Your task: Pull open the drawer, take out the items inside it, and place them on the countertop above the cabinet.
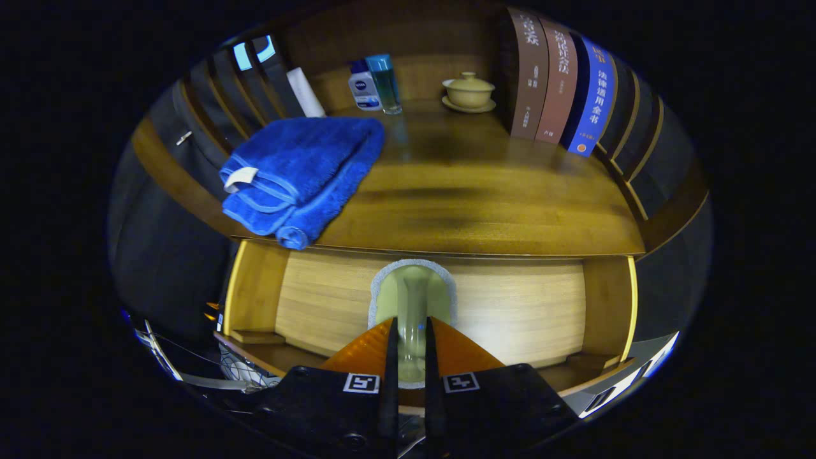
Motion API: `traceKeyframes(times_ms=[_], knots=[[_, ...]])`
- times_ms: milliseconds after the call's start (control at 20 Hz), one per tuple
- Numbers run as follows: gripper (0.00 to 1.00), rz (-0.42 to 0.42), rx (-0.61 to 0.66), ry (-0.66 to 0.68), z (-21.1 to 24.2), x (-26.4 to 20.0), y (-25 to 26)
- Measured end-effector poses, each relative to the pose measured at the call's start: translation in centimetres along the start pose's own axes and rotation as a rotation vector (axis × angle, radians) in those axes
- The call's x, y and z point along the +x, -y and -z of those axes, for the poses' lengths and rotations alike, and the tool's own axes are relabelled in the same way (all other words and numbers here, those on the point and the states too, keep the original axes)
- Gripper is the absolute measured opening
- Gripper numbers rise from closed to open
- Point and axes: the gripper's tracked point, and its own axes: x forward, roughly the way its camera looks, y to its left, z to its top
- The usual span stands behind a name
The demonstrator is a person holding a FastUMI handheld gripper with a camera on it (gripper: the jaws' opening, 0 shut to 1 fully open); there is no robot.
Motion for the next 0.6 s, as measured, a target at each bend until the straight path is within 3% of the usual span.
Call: traceKeyframes(times_ms=[300,600], knots=[[0.21,-0.025,-0.012,0.067,-3.6,-5.2,-0.5],[0.21,0.051,-0.006,0.149,-10.7,-2.7,2.1]])
